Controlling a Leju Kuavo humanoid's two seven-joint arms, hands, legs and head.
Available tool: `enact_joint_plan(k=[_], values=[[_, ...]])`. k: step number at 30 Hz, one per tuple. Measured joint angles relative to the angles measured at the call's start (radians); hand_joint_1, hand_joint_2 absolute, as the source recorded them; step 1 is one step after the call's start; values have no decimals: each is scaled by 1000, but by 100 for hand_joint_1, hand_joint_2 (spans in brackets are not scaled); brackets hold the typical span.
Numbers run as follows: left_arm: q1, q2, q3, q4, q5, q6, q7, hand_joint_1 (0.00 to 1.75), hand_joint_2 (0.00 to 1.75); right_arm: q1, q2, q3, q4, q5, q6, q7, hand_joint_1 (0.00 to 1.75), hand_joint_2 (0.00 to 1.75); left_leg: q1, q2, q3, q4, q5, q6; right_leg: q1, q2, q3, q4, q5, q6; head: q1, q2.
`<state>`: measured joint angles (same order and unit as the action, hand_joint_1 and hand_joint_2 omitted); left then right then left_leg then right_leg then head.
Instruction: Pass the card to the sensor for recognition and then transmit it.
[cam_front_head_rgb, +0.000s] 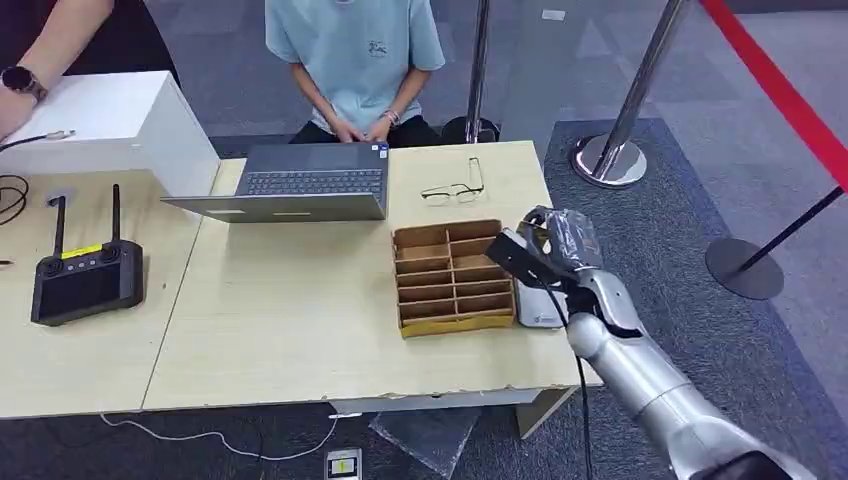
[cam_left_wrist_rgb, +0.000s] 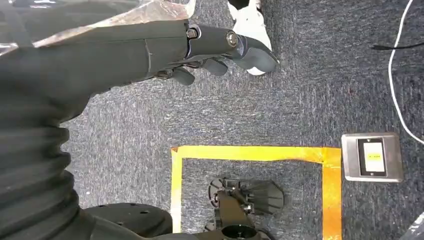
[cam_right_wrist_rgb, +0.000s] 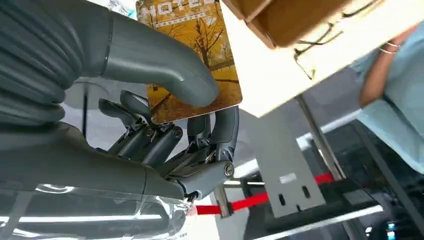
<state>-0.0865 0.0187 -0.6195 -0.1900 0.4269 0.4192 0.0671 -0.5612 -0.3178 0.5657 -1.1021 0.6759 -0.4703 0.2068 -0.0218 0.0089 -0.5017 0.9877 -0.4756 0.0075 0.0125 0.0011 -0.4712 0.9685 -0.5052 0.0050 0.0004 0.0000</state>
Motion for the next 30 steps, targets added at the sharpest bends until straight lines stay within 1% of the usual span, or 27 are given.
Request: enact_joint_plan(k=[4, 9, 11, 13, 15, 19, 25, 30], values=[[0, 0, -3, 0, -1, -3, 0, 0, 175, -9, -8, 0, -42, -17, 30, 0, 175, 175, 0, 0, 0, 0, 0, 0, 0, 0, 0, 0, 0, 0, 0, 0], [0, 0, -14, 0, -4, -8, -1, 0, 175, -20, -15, 0, -79, -17, 51, 4, 175, 175, 0, 0, 0, 0, 0, 0, 0, 0, 0, 0, 0, 0, 0, 0], [0, 0, -17, 0, -6, -11, 0, 0, 175, -30, -17, 0, -97, -3, 84, 33, 175, 175, 0, 0, 0, 0, 0, 0, 0, 0, 0, 0, 0, 0, 0, 0], [0, 0, -21, 0, -7, -12, 4, 0, 175, -60, -14, 4, -117, 21, 131, 79, 175, 175, -1, 0, -1, 0, 0, 0, 0, 0, -1, 2, 0, 0, 0, 0], [-1, 1, -24, 0, -6, -14, 4, 0, 175, -113, 1, 13, -118, 37, 161, 101, 175, 175, -1, 0, -1, 0, 1, -1, 0, 0, -2, 2, 0, 0, 0, 0], [-4, 2, -26, 0, -3, -18, 6, 0, 175, -208, 37, 30, -103, 49, 172, 107, 175, 175, 0, 1, -1, 0, 1, -1, 0, 0, -1, 2, 0, 0, 0, 0], [-5, 2, -32, 0, -4, -21, 10, 0, 175, -264, 82, 58, -69, 55, 172, 101, 175, 175, 0, 0, -2, 0, 1, -1, 0, 0, -2, 2, 0, 0, 0, 0], [-5, 2, -41, 0, -4, -24, 17, 0, 175, -305, 108, 82, -25, 49, 164, 86, 175, 175, 0, 1, -2, 0, 1, -1, 0, 0, -2, 2, 0, 0, 0, 0]])
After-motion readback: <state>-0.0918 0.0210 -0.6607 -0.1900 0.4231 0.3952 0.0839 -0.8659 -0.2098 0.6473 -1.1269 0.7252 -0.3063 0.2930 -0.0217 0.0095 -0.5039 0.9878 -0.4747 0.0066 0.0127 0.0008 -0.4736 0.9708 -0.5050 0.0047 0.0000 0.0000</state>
